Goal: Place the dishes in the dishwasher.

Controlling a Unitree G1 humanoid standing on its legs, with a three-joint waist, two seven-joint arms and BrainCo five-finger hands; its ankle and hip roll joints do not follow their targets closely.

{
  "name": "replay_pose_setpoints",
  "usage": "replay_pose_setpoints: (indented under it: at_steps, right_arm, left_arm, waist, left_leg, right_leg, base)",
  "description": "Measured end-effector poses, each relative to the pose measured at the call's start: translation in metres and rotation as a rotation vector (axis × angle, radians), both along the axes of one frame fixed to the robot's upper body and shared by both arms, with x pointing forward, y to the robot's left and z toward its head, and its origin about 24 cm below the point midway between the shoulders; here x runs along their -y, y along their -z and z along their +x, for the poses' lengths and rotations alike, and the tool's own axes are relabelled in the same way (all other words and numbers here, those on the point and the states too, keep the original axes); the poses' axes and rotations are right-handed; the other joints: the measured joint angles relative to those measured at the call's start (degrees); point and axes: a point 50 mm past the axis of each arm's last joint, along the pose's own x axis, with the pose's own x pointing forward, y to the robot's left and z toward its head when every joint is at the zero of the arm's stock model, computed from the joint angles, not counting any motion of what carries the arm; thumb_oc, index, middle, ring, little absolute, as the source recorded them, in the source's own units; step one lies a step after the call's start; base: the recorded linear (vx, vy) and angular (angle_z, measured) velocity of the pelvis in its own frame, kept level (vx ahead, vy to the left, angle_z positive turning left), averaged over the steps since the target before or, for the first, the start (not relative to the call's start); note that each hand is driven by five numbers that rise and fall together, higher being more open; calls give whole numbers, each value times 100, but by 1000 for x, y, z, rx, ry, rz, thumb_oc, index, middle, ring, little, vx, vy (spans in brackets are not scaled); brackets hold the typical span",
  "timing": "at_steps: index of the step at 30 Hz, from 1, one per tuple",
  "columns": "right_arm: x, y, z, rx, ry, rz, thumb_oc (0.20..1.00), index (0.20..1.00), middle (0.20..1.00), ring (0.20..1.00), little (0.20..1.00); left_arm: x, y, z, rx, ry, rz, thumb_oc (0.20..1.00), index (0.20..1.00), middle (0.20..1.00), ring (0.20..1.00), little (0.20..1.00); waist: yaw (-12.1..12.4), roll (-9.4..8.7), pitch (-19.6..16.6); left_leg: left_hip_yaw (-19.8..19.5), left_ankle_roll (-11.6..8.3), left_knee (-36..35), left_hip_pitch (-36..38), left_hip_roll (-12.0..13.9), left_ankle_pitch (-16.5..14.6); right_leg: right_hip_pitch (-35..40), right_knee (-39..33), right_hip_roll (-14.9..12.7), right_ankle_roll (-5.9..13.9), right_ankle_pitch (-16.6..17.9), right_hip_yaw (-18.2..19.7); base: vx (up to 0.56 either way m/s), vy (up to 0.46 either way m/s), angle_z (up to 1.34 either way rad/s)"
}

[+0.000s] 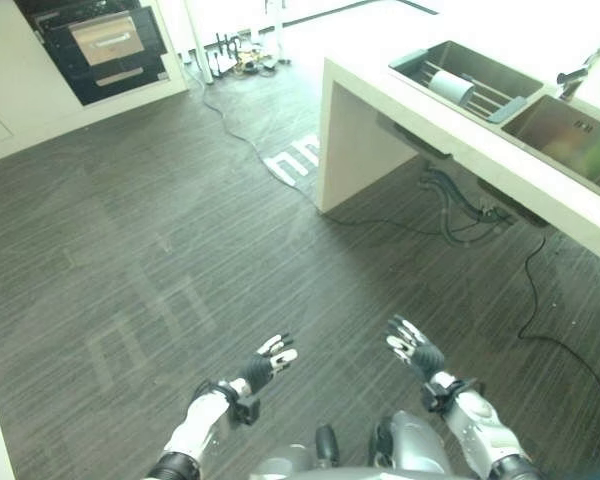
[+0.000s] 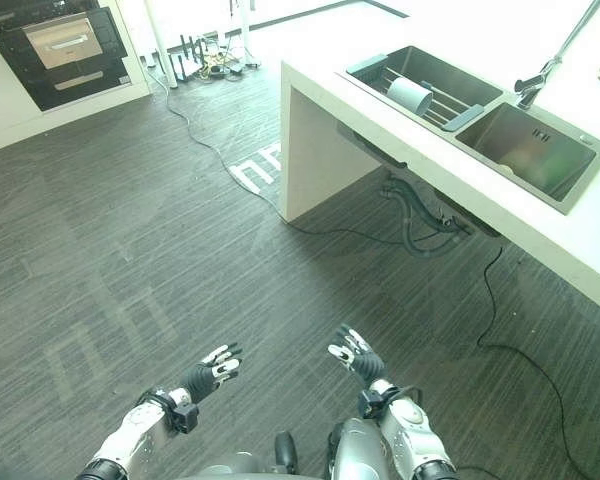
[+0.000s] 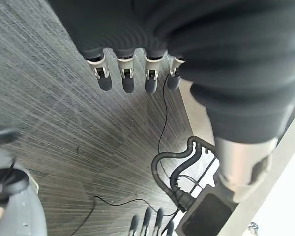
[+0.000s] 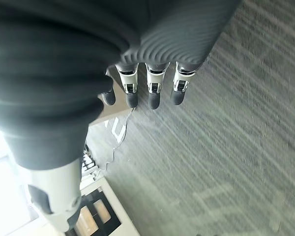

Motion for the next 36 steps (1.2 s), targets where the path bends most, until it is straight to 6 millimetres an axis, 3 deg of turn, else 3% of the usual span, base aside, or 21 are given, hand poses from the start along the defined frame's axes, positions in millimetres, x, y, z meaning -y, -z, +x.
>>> replay_pose_setpoints:
  at_steps: [1, 2, 6, 7, 9, 10, 11, 14, 16, 19, 20, 22, 23, 24, 26, 27, 28, 30, 33, 35, 36]
  right_arm:
    - [2, 1, -5, -5, 8, 6, 1000, 1000, 1000, 1000, 1000]
    - [3, 5, -8, -29, 13, 6, 1000, 1000, 1000, 1000, 1000]
    - [1, 5, -12, -29, 25, 37, 1000, 1000, 1000, 1000, 1000]
    - [1, 5, -13, -33, 24, 38, 1000, 1000, 1000, 1000, 1000]
    - [3, 5, -12, -33, 23, 31, 1000, 1000, 1000, 1000, 1000]
    - [4, 4, -10, -28, 16, 25, 1000, 1000, 1000, 1000, 1000]
    - [1, 1, -5, -11, 9, 28, 1000, 1000, 1000, 1000, 1000]
    - [4, -6, 4, 25, 16, 15, 1000, 1000, 1000, 1000, 1000]
    - [10, -15, 16, 61, 12, -19, 1000, 1000, 1000, 1000, 1000]
    - [5, -14, 16, 58, -4, -18, 1000, 1000, 1000, 1000, 1000]
    - [5, -12, 14, 49, -3, -17, 1000, 1000, 1000, 1000, 1000]
    - [14, -5, 9, 16, 22, -34, 1000, 1000, 1000, 1000, 1000]
    - [18, -3, 6, 4, 42, -37, 1000, 1000, 1000, 1000, 1000]
    - [19, 2, 3, -23, 61, -40, 1000, 1000, 1000, 1000, 1000]
    - [18, 5, 1, -37, 54, -42, 1000, 1000, 1000, 1000, 1000]
    - [18, 6, 0, -40, 54, -46, 1000, 1000, 1000, 1000, 1000]
    - [18, 6, 1, -37, 53, -44, 1000, 1000, 1000, 1000, 1000]
    - [11, 7, 1, -45, 18, -46, 1000, 1000, 1000, 1000, 1000]
    - [15, 11, -3, -65, 25, -58, 1000, 1000, 1000, 1000, 1000]
    - [21, 16, -12, -95, 38, -71, 1000, 1000, 1000, 1000, 1000]
    - [22, 20, -18, -121, 43, -69, 1000, 1000, 1000, 1000, 1000]
  left_arm:
    - [-5, -3, 3, 10, 8, 13, 1000, 1000, 1000, 1000, 1000]
    - [-7, -1, -1, -3, -9, 14, 1000, 1000, 1000, 1000, 1000]
    - [-4, 6, -13, -38, -26, -9, 1000, 1000, 1000, 1000, 1000]
    - [-1, 6, -12, -37, -25, -17, 1000, 1000, 1000, 1000, 1000]
    - [6, 8, -13, -41, -28, -38, 1000, 1000, 1000, 1000, 1000]
    - [7, 10, -17, -51, -36, -46, 1000, 1000, 1000, 1000, 1000]
    - [4, 11, -20, -55, -45, -45, 1000, 1000, 1000, 1000, 1000]
    - [4, 9, -23, -51, -34, -49, 1000, 1000, 1000, 1000, 1000]
    - [9, 7, -16, -38, -12, -60, 1000, 1000, 1000, 1000, 1000]
    - [8, 1, -6, -7, -1, -57, 1000, 1000, 1000, 1000, 1000]
    - [7, 1, -4, -8, -5, -54, 1000, 1000, 1000, 1000, 1000]
    - [9, 8, -12, -41, -31, -77, 1000, 1000, 1000, 1000, 1000]
    - [11, 9, -12, -46, -24, -79, 1000, 1000, 1000, 1000, 1000]
    - [11, 11, -16, -57, -15, -80, 1000, 1000, 1000, 1000, 1000]
    - [9, 13, -20, -73, -4, -79, 1000, 1000, 1000, 1000, 1000]
    - [7, 15, -25, -85, -2, -80, 1000, 1000, 1000, 1000, 1000]
    - [6, 15, -26, -87, -2, -77, 1000, 1000, 1000, 1000, 1000]
    - [2, 18, -30, -100, -11, -65, 1000, 1000, 1000, 1000, 1000]
    - [1, 21, -36, -120, -13, -70, 1000, 1000, 1000, 1000, 1000]
    - [1, 21, -37, -122, -5, -77, 1000, 1000, 1000, 1000, 1000]
    - [-1, 20, -35, -114, -8, -74, 1000, 1000, 1000, 1000, 1000]
  waist:
    - [-242, -227, 31]
    - [-221, -427, 53]
    - [-400, -272, 39]
    - [-425, -164, 37]
    - [-424, 179, 0]
    - [-323, 268, -5]
    - [-206, 120, -5]
    - [-98, -26, 1]
    - [-161, 160, -8]
    - [-272, 123, -30]
    - [-268, 37, -33]
    - [-158, -32, -85]
    - [-147, -68, -64]
    - [-57, -65, -68]
    - [-20, -206, -57]
    - [41, -202, -73]
    - [24, -176, -80]
    - [69, -74, -128]
    - [271, -61, -134]
    - [239, -22, -151]
    - [224, -189, -176]
  left_leg:
    - [83, 1123, 521, -141, 104, -108]
    - [232, 1409, 374, 84, -131, -76]
    - [-30, 1391, -195, 786, -305, -73]
    - [-109, 1327, -236, 892, -279, -109]
    - [-343, 964, -26, 1254, -146, -288]
    - [-327, 752, 338, 1264, -116, -272]
    - [-306, 429, 1026, 948, -99, -178]
    - [-348, 482, 765, 684, 222, -324]
    - [-470, 505, 495, 209, 683, 161]
    - [-498, 73, 834, 277, 713, -120]
    - [-526, -6, 1509, -4, 710, -154]
    - [-918, -158, 4191, -1239, 776, 820]
    - [-906, -35, 5028, -1732, 917, 1431]
    - [-898, 197, 5460, -2171, 999, 1284]
    - [-914, 501, 4479, -2348, 741, 869]
    - [-759, 564, 2523, -2184, 624, 846]
    - [-753, 564, 1730, -2118, 597, 874]
    - [-1715, 351, -764, -1745, 475, 1074]
    - [-1868, 386, -578, -1742, 508, 1242]
    - [-1497, 574, -360, -1606, 529, 1378]
    - [-1175, 652, -241, -1544, 424, 1602]
  right_leg:
    - [-39, -383, -359, 289, 264, 101]
    - [-112, -421, -596, 267, 450, 91]
    - [-361, -246, -444, 107, 681, 57]
    - [-291, -188, -325, -72, 647, 32]
    - [340, -333, 114, -875, 852, -19]
    - [575, -355, 149, -929, 922, 97]
    - [768, -592, 64, -957, 837, 260]
    - [1343, -1049, 39, -888, 784, 388]
    - [1161, -432, 177, -562, 413, 438]
    - [903, 483, 96, -632, -319, 243]
    - [898, 585, 24, -659, -462, 247]
    - [1107, 659, -5, -974, -756, 466]
    - [1215, 591, 16, -932, -835, 516]
    - [1355, 522, 79, -975, -844, 569]
    - [1625, 270, 117, -859, -780, 690]
    - [1939, -43, 258, -826, -726, 842]
    - [2116, -200, 371, -809, -724, 894]
    - [2635, -708, 682, -769, -692, 1273]
    - [3042, -1088, 696, -732, -713, 1720]
    - [3429, -1332, 646, -563, -851, 1805]
    - [3527, -1228, 427, -403, -999, 1783]
  base:
    - [363, -51, 49]
    - [282, -44, 41]
    - [312, -107, 18]
    - [421, -252, 51]
    - [374, -229, 59]
    - [262, -166, 9]
    - [304, -202, -28]
    - [208, -169, -21]
    - [259, -245, -31]
    - [228, -253, -23]
    - [237, -280, -38]
    - [255, -213, -46]
    - [210, -2, -42]
    - [262, 62, -36]
    - [281, 139, -55]
    - [351, 194, -68]
    - [398, 226, -87]
    - [348, 210, -86]
    - [246, 192, -86]
    - [209, 203, -22]
    - [188, 182, -28]
